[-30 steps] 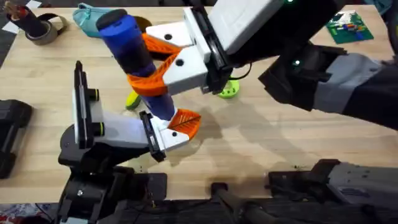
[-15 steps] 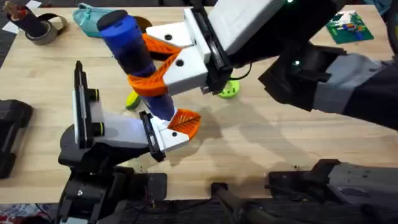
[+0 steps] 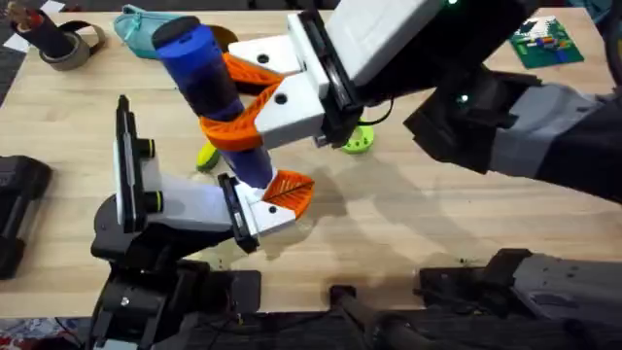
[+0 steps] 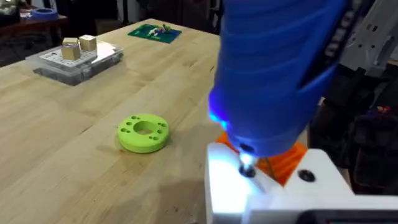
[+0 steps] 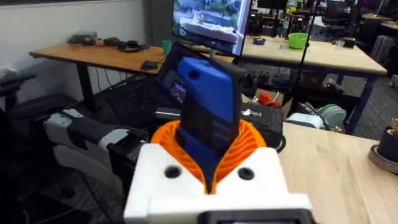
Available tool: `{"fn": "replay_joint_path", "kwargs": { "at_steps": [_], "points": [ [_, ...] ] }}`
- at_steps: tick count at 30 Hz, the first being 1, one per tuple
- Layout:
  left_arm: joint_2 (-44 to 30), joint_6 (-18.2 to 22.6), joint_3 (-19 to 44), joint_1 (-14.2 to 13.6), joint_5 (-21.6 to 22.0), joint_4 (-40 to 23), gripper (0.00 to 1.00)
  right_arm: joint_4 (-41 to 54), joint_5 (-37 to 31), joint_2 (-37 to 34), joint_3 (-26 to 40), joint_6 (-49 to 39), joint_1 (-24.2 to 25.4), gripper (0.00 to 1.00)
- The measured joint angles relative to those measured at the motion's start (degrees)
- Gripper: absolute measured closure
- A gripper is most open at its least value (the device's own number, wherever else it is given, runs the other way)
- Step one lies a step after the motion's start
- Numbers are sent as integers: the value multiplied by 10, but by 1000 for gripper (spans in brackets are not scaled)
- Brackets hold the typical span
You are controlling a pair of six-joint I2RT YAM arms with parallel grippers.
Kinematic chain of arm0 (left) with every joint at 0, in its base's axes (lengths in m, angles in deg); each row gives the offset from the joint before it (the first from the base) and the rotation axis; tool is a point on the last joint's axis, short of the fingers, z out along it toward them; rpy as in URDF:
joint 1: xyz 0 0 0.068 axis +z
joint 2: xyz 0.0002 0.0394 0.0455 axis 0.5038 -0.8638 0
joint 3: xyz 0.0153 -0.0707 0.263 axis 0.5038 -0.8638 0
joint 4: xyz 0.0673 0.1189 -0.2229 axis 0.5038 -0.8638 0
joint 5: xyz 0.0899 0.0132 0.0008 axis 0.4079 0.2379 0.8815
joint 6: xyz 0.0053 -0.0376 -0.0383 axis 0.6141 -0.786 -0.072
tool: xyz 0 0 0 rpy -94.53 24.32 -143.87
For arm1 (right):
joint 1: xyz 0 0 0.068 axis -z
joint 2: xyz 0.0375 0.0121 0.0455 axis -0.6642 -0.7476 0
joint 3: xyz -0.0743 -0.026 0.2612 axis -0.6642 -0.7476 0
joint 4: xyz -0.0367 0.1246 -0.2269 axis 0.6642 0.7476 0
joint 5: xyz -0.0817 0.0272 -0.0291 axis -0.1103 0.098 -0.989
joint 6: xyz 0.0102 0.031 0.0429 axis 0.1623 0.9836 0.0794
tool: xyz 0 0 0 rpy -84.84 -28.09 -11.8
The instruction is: Pick up the gripper from the table and insert it into the empty holder that is missing its gripper. Then pick up a screw, insert it into the mounting hole, and use the screwdriver to tighten it. Finally, clean up the table by picking up the vegetable and placing it into the bucket.
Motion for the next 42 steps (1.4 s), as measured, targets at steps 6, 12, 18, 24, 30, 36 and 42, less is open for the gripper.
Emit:
{"fn": "replay_joint_path", "kwargs": {
  "at_steps": [6, 12, 18, 24, 30, 36, 42],
  "points": [
    [0, 0, 0, 0, 0, 0, 992, 0, 0, 0, 0, 0, 0, 975],
    [0, 0, 0, 0, 0, 0, 992, -81, -4, 0, -4, 33, 2, 975],
    [0, 0, 0, 0, 0, 0, 992, -22, -5, 4, 31, 68, 34, 975],
    [0, 0, 0, 0, 0, 0, 992, 227, -9, 5, 164, 25, 81, 975],
    [0, 0, 0, 0, 0, 0, 992, 476, -40, 8, 255, -92, 88, 975],
    [0, 0, 0, 0, 0, 0, 992, 679, -262, 10, 274, -247, 91, 975],
    [0, 0, 0, 0, 0, 0, 992, 754, -505, 10, 274, -423, 125, 975]
  ]
}}
